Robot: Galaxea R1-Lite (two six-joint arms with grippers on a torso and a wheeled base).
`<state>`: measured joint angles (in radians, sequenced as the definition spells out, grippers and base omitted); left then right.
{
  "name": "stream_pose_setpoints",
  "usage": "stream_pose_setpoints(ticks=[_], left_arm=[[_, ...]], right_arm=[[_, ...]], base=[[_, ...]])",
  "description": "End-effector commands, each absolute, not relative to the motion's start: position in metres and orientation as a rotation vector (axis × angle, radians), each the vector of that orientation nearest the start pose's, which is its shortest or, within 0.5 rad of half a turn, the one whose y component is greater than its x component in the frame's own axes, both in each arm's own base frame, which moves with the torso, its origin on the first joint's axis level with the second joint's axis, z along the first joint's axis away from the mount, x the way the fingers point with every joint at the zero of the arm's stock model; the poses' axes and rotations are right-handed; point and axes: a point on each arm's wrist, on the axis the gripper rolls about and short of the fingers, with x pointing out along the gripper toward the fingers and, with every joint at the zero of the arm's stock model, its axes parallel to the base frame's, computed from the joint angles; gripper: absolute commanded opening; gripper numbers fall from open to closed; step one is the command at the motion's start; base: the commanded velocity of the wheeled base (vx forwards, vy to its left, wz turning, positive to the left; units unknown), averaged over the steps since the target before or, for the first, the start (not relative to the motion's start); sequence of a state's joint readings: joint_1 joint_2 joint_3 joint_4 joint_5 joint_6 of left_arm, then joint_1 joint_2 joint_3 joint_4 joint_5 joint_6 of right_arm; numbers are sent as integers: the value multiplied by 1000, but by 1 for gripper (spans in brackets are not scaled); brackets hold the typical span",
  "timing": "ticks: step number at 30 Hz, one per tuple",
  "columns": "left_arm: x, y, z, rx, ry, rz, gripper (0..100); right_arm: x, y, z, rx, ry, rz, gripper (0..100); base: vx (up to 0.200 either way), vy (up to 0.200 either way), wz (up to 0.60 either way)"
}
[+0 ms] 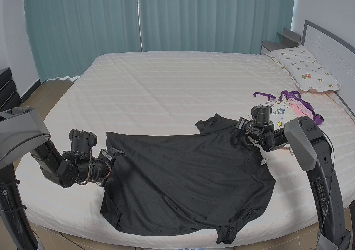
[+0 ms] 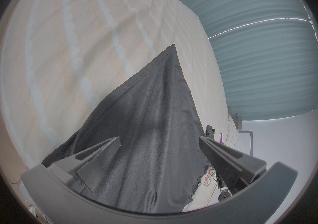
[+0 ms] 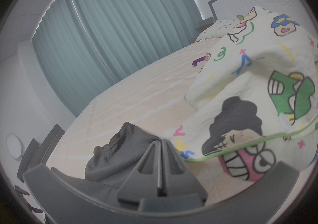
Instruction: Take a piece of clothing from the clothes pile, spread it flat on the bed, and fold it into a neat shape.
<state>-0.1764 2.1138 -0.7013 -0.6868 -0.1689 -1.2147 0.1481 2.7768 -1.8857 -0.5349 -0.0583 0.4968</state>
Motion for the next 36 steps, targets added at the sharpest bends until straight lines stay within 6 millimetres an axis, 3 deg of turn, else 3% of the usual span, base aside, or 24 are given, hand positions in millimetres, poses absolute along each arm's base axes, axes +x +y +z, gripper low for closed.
stream_pose_setpoints(ticks=[1, 11, 12, 15, 17, 26, 30, 33, 34, 36], left_arm=[[327, -62, 28, -1143, 837, 156, 100], [328, -62, 28, -1143, 836, 155, 100], [327, -62, 28, -1143, 837, 156, 100], [328, -62, 28, -1143, 836, 155, 100], [328, -62, 28, -1143, 835, 156, 100], [320, -60, 30, -1150, 786, 115, 100], [314, -62, 50, -1159, 715, 50, 100], [312, -66, 62, -1159, 691, 17, 100], [309, -69, 67, -1157, 688, -1, 100], [304, -74, 69, -1149, 707, -10, 100]], right_arm=[[543, 69, -23, 461, 363, -23, 0], [551, 67, -42, 455, 333, -84, 0], [552, 68, -40, 461, 325, -83, 100], [552, 70, -33, 502, 311, -94, 100], [551, 74, -14, 525, 287, -86, 100], [511, 82, 23, 525, 370, -45, 100], [461, 80, 63, 548, 362, 6, 100], [429, 82, 74, 552, 392, 38, 100], [409, 83, 77, 548, 420, 40, 100], [385, 82, 73, 553, 478, 30, 100]], base=[[0, 0, 0], [0, 0, 0], [0, 0, 0], [0, 0, 0], [0, 0, 0], [0, 0, 0], [0, 0, 0], [0, 0, 0], [-200, 0, 0], [-200, 0, 0]])
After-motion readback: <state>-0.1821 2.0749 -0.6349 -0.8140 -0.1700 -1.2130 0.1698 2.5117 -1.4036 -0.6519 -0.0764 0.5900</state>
